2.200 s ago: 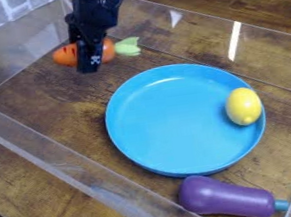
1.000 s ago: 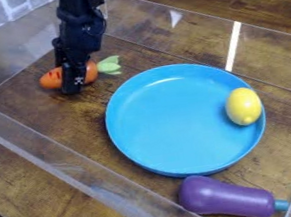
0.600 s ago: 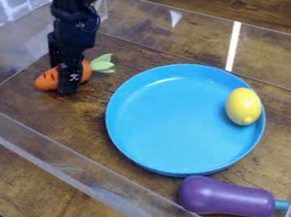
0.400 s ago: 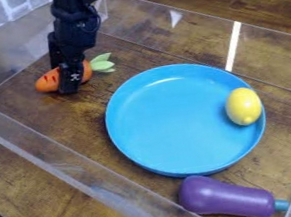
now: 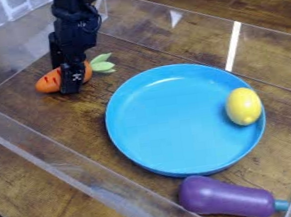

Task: Remove the carrot from the blue tray and put it on the table

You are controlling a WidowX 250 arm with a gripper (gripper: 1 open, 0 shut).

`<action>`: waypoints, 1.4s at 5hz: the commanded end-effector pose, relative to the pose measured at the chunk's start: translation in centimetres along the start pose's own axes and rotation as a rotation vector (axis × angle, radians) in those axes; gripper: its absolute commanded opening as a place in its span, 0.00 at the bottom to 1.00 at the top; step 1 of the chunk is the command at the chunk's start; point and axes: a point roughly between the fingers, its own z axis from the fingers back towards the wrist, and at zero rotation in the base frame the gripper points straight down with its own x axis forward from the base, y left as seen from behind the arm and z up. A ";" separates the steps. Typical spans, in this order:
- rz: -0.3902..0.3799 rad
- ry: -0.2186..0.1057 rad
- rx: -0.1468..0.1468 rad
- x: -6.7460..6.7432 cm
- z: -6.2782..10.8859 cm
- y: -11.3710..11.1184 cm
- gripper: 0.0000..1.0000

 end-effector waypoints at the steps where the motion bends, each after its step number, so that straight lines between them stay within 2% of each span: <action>1: 0.052 -0.064 0.070 -0.8 3.3 1.6 1.00; 3: 0.074 -0.086 0.080 -0.8 3.8 1.6 1.00; 5: 0.108 -0.130 0.108 -1.1 6.1 2.0 1.00; 7: 0.121 -0.162 0.103 -0.8 6.1 2.3 1.00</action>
